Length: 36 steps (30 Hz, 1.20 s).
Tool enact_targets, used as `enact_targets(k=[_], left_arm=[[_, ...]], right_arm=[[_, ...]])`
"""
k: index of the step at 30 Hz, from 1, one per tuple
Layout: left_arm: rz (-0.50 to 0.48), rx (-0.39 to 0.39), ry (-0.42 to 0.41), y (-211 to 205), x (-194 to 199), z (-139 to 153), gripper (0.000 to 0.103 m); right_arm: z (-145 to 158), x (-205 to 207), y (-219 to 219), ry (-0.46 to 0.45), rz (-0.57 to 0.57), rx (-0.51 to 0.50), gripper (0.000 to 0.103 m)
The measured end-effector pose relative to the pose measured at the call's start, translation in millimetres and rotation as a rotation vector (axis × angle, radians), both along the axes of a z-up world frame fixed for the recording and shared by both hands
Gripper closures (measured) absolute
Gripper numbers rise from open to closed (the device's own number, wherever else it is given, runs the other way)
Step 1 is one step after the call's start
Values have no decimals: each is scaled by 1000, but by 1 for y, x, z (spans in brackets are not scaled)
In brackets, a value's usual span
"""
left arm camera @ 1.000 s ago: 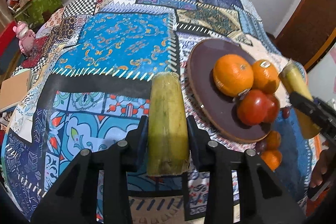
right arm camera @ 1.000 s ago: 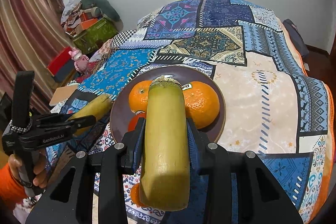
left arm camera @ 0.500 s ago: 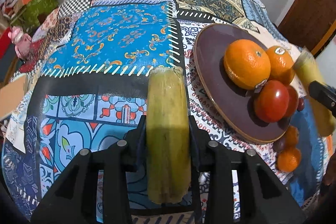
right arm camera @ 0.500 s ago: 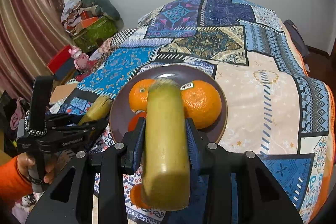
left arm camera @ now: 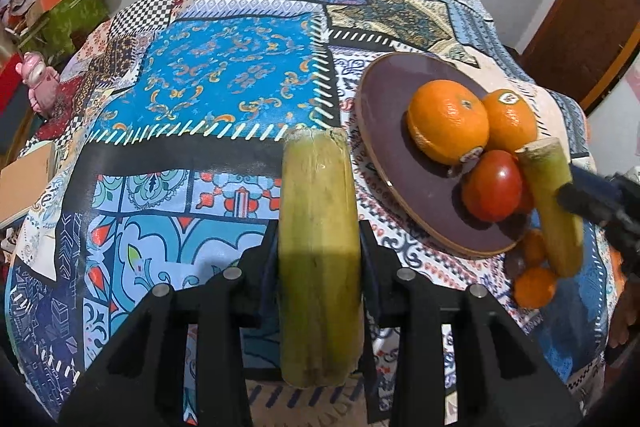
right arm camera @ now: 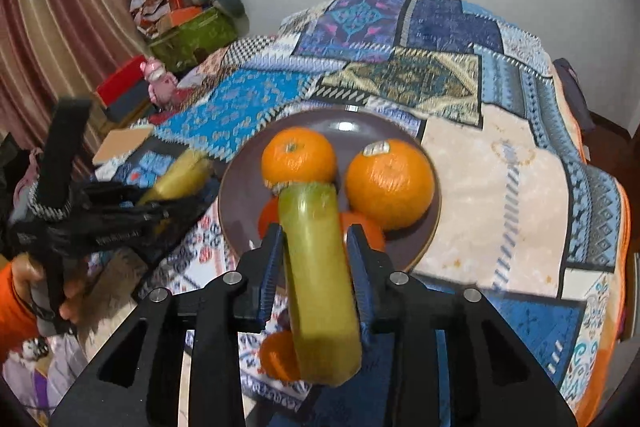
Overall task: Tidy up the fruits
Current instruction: 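Carry both squashes over the purple plate and lower them onto it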
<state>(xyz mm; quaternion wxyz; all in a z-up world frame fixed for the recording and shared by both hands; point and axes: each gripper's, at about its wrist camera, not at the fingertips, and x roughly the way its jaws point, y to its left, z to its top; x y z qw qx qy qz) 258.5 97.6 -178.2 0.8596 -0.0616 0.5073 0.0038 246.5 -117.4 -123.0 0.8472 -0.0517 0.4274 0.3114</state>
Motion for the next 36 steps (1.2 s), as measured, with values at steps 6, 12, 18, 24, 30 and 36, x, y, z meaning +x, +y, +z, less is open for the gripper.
enact_targets(k=[6,12,18,24,30,36], left_arm=[[-7,11,-34,-3,-7,10,67],[-7,-13,-52,-6,-7,20,67],[-24,-50,-70,-13,0,28,67],[-32,-74,-88,-25,17,31,67],[-36,-60,-106,-32,36,30,67],[-36,-61,-101,-35,53,25,67]], right_arm=[[-17,-4,-1,18,-5,-19,68],[-17,-3,-1,13,-18,14,71],[-2,4,-6,2,-43,74,71],[14,17,1,-20,-55,91,71],[14,34,14,-23,-66,92,71],[7,49,21,-6,-85,88,71]])
